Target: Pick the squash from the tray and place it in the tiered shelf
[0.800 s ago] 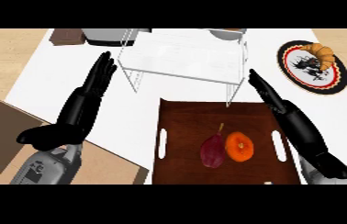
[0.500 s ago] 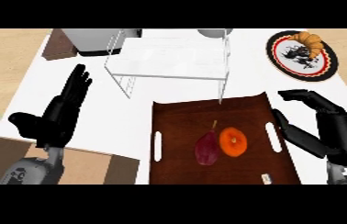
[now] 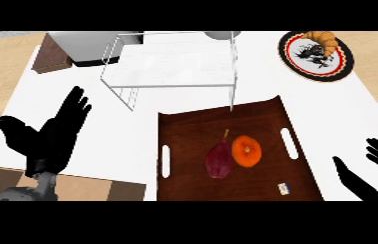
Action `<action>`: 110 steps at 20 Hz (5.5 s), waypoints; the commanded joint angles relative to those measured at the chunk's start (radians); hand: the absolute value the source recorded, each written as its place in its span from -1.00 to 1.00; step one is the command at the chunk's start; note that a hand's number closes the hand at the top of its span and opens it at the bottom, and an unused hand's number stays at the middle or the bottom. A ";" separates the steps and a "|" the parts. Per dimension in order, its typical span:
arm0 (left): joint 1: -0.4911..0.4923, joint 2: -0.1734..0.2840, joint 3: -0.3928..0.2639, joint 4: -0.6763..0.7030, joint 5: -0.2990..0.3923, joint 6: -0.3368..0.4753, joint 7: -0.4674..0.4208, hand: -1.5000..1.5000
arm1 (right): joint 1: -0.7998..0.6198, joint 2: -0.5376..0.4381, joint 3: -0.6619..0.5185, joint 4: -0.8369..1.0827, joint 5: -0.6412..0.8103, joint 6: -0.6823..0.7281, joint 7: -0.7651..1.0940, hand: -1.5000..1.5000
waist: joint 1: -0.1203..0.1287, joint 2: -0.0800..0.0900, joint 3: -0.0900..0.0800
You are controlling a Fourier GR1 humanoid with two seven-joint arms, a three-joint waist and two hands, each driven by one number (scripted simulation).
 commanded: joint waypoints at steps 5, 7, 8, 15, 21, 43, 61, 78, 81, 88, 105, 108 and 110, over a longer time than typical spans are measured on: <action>0.083 -0.004 0.004 0.096 0.006 -0.021 0.070 0.00 | 0.199 0.050 0.132 -0.163 0.050 0.011 0.015 -1.00 | 0.046 0.032 -0.092; 0.090 -0.017 0.001 0.094 -0.002 -0.024 0.072 0.00 | 0.217 0.031 0.149 -0.219 0.061 0.020 0.057 -1.00 | 0.056 0.036 -0.095; 0.092 0.003 0.010 0.088 -0.006 -0.045 0.084 0.00 | 0.230 0.038 0.175 -0.227 0.081 0.014 0.062 -1.00 | 0.068 0.038 -0.093; 0.102 0.005 -0.011 0.016 -0.019 -0.043 0.118 0.00 | 0.280 0.020 0.257 -0.340 0.188 -0.017 0.305 -1.00 | 0.114 0.053 -0.098; 0.102 0.011 -0.016 -0.019 -0.021 -0.049 0.152 0.00 | 0.283 -0.001 0.259 -0.398 0.321 -0.060 0.536 -1.00 | 0.138 0.061 -0.099; 0.079 0.016 -0.037 -0.016 -0.044 -0.051 0.183 0.00 | -0.006 0.105 0.394 -0.340 0.772 0.177 1.250 -1.00 | 0.162 0.053 -0.095; 0.057 0.008 -0.011 0.058 -0.014 -0.047 0.158 0.00 | -0.165 0.368 0.350 -0.110 1.044 0.302 1.294 -1.00 | 0.127 0.050 -0.091; 0.070 0.018 -0.029 0.072 -0.013 -0.062 0.119 0.00 | -0.285 0.371 0.293 0.062 1.028 0.236 1.196 -1.00 | 0.139 0.043 -0.087; 0.049 0.025 -0.036 0.042 0.009 -0.070 0.144 0.00 | -0.263 0.371 0.368 0.153 0.972 0.433 1.127 1.00 | 0.160 0.051 -0.087; 0.078 0.021 -0.043 0.070 0.019 -0.050 0.113 0.00 | -0.326 0.370 0.357 0.124 0.944 0.304 1.084 1.00 | 0.140 0.039 -0.087; 0.046 0.057 -0.081 0.029 0.013 -0.079 0.149 0.00 | -0.833 0.371 0.853 0.080 0.890 0.289 1.058 1.00 | 0.224 0.040 -0.089; 0.052 0.039 -0.070 0.057 0.010 -0.071 0.139 0.00 | -0.926 0.371 0.878 0.031 0.920 0.314 1.145 1.00 | 0.187 0.032 -0.092; 0.066 0.034 -0.061 0.048 -0.001 -0.051 0.137 0.00 | -0.989 0.371 0.843 0.021 0.953 0.311 1.189 1.00 | 0.172 0.027 -0.091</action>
